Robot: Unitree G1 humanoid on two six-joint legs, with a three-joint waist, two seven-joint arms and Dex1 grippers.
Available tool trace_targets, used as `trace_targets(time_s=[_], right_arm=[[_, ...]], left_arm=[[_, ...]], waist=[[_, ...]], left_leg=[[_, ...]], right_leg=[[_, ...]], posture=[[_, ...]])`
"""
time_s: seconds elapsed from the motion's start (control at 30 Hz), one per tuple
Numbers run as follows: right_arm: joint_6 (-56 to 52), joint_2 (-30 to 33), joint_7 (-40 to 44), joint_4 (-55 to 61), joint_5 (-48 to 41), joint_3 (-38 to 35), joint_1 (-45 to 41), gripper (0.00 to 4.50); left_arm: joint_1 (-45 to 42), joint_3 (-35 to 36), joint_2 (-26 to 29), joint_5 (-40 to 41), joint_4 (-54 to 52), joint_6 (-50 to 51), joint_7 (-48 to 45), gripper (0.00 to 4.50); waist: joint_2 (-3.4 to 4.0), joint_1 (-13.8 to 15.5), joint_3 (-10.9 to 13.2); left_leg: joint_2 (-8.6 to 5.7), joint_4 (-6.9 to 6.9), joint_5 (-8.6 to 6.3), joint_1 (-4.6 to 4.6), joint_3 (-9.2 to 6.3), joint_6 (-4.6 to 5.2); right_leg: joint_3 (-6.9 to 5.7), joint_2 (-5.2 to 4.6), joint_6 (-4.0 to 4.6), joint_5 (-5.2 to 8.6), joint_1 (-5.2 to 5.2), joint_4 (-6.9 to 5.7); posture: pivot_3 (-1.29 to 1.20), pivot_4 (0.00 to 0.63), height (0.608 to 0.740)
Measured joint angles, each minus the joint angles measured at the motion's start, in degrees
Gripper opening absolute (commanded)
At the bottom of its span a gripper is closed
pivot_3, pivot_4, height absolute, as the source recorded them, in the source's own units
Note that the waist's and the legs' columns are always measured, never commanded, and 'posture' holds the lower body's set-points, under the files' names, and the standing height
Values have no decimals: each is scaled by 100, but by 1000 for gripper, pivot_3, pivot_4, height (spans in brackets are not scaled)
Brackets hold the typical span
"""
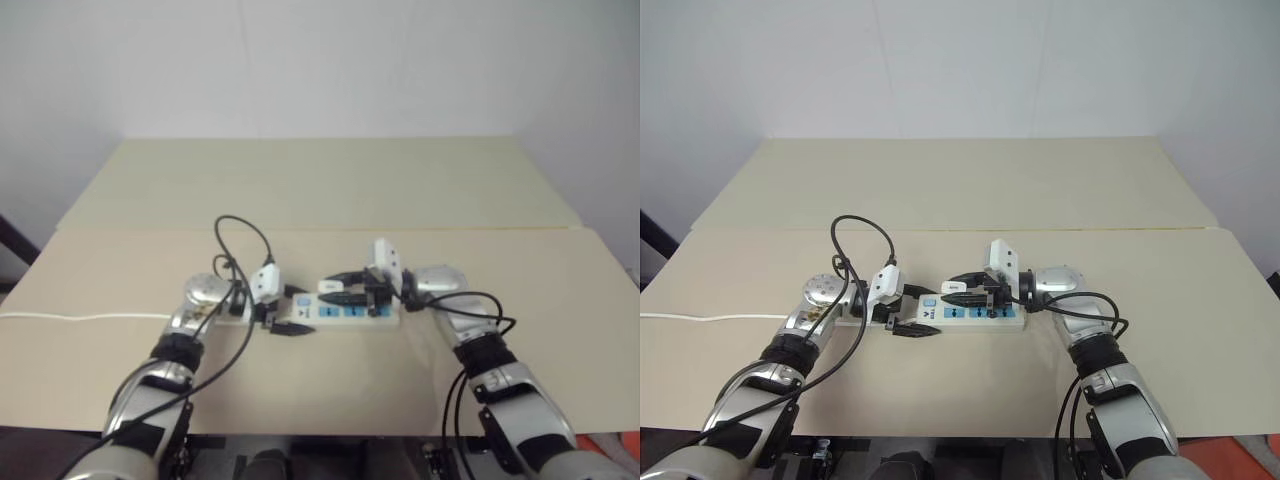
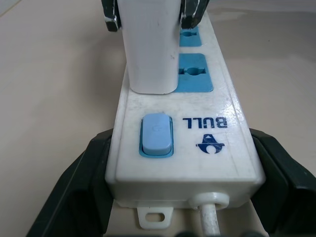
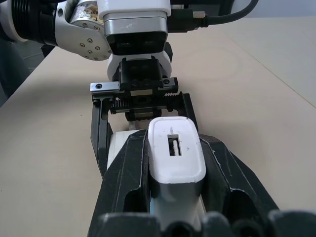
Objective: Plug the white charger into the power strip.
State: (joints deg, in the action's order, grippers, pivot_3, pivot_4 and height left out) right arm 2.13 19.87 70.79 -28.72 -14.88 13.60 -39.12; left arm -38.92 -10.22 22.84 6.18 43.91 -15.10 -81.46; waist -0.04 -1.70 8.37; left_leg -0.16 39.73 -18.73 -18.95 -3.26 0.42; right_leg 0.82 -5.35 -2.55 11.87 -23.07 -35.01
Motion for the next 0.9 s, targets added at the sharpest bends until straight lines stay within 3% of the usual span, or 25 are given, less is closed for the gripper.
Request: trace_targets(time_s=[0.9], right_arm=[[-149,-152,-85,69,120,123,-60,1171]], left_arm=[[93,-24,112,52,-26,15,-15,3283]], waist=[[-2,-77,-3]], left_leg=[[6,-44,1,62,6,-2]], right_leg=[[11,6,13,5,32,0]], posture=[[0,150,740]])
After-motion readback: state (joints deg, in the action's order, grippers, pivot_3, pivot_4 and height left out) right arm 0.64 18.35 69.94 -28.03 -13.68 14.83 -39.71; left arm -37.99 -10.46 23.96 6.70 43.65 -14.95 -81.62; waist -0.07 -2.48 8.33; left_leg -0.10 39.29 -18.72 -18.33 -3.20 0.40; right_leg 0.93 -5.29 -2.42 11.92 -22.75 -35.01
